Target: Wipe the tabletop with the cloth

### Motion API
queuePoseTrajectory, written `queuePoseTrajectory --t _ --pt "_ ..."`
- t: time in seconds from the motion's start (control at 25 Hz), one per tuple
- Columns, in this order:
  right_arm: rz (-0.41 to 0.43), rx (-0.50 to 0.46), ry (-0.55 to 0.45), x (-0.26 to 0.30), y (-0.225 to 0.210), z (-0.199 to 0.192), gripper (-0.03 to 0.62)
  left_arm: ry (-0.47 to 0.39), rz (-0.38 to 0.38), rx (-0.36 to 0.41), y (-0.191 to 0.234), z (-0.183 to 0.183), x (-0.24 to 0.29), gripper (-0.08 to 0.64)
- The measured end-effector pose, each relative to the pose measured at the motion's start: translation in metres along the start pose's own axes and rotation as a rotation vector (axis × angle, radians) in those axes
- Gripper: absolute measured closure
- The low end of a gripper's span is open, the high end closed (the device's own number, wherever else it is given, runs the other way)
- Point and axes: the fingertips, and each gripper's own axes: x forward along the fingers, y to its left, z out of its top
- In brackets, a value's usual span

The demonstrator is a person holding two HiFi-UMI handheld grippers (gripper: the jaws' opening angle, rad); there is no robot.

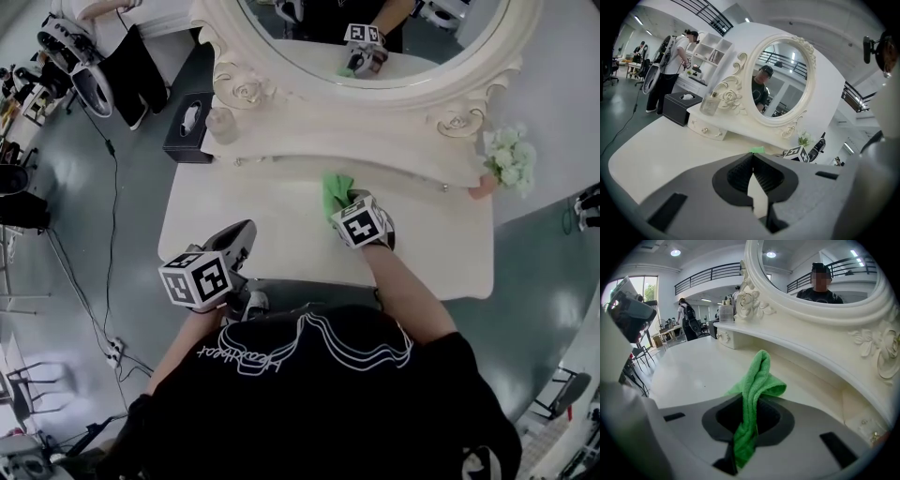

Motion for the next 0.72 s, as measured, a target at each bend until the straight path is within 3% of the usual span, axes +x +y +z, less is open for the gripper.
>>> queuePoseTrajectory --t 0.72 --pt "-0.063 0.039 0.008 -0.043 -0.062 -0.059 0.538 -0.013 -0.058 0.023 -0.06 -0.014 0.038 0.557"
